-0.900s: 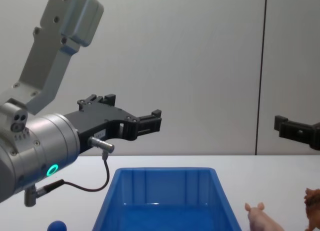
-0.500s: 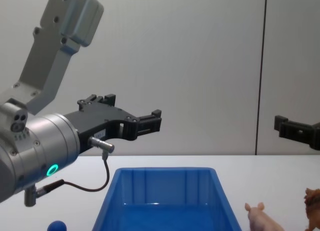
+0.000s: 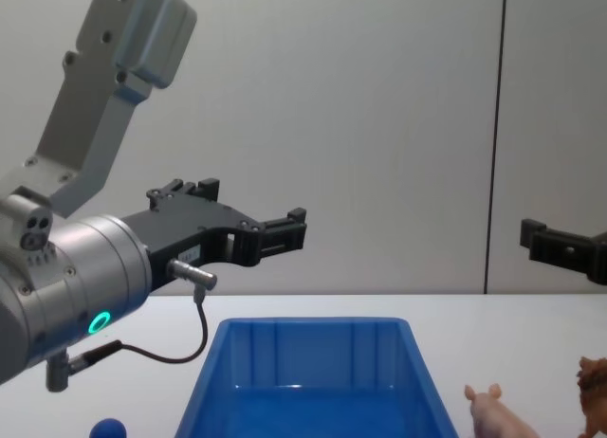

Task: Pick up the two dolls from the table and place them into the box.

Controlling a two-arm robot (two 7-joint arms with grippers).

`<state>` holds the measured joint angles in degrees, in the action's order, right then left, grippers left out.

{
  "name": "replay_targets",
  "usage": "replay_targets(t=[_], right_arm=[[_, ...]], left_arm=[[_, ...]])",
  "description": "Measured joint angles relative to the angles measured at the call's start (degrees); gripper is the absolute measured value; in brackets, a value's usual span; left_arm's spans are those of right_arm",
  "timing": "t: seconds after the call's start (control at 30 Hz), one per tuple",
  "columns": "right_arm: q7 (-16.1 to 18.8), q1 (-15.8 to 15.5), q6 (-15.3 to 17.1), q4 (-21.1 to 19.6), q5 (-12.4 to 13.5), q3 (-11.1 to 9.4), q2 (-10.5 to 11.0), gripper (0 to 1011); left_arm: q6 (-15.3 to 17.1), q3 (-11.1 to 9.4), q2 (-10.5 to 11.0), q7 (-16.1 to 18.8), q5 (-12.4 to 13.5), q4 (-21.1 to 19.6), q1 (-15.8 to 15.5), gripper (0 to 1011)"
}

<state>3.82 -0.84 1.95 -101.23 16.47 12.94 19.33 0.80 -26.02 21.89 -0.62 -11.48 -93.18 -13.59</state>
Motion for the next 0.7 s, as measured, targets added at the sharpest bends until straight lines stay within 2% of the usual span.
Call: replay_targets(t=[0.7], right_arm=[[-0.5,-0.2,0.6,0.0,0.2,-0.4,0.2,1001]], left_arm=[[0.0,0.0,0.0,0.0,0.0,0.0,0.0,1001]])
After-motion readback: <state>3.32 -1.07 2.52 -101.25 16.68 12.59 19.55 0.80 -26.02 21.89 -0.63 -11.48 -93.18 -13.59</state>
